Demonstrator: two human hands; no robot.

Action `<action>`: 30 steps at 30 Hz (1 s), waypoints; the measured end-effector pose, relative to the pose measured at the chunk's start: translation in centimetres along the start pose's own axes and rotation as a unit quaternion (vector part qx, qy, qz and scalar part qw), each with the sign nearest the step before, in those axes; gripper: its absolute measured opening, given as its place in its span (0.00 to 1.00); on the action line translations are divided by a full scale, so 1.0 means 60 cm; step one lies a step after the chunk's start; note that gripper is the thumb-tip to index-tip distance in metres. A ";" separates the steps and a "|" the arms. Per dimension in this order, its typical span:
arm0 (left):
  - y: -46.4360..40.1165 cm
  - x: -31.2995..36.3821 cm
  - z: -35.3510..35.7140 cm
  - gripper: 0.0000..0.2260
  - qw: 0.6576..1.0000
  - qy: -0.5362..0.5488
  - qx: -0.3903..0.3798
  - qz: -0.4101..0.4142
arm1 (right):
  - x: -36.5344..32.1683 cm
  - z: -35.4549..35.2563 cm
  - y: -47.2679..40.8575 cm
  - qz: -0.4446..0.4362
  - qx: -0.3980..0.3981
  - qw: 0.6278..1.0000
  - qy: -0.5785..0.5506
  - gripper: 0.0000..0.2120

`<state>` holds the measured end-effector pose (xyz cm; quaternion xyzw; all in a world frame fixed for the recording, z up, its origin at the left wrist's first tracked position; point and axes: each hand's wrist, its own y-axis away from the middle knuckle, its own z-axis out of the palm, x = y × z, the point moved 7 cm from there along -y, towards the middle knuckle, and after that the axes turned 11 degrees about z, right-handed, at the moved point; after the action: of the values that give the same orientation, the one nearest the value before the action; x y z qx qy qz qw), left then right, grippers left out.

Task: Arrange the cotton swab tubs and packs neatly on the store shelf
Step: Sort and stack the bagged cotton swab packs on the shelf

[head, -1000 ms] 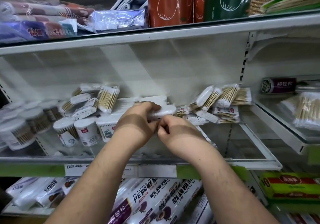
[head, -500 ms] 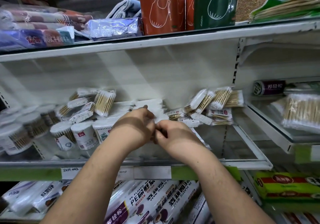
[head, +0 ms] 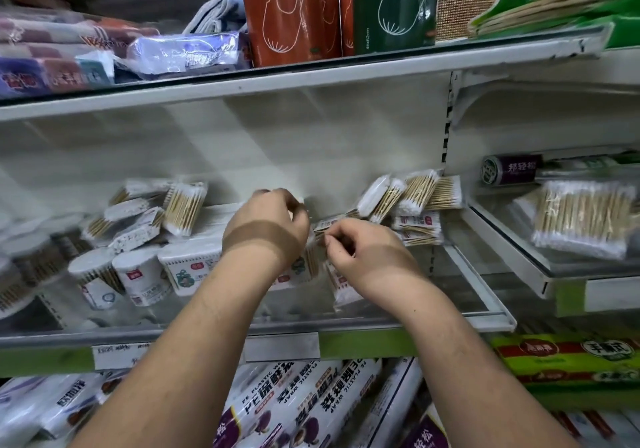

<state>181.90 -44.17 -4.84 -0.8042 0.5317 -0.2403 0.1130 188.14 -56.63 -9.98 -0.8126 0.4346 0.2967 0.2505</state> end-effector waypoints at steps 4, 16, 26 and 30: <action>-0.025 0.042 0.005 0.08 0.995 0.026 0.059 0.078 | 0.014 -0.026 -0.007 -0.011 0.062 0.998 -0.006 0.08; -0.074 0.109 0.134 0.23 0.983 0.166 -0.031 0.074 | 0.126 -0.088 -0.002 0.115 0.276 0.948 -0.111 0.17; -0.078 0.085 0.208 0.33 0.985 0.159 -0.073 0.006 | 0.148 -0.089 -0.023 0.106 0.258 0.946 -0.163 0.38; -0.064 0.088 0.201 0.32 0.991 0.124 -0.030 0.038 | 0.159 -0.095 -0.041 0.110 0.279 0.935 -0.187 0.34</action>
<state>192.76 -48.28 -12.11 -0.7503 0.5789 -0.3178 0.0309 196.00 -64.56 -12.30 -0.5869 0.5316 0.3360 0.5100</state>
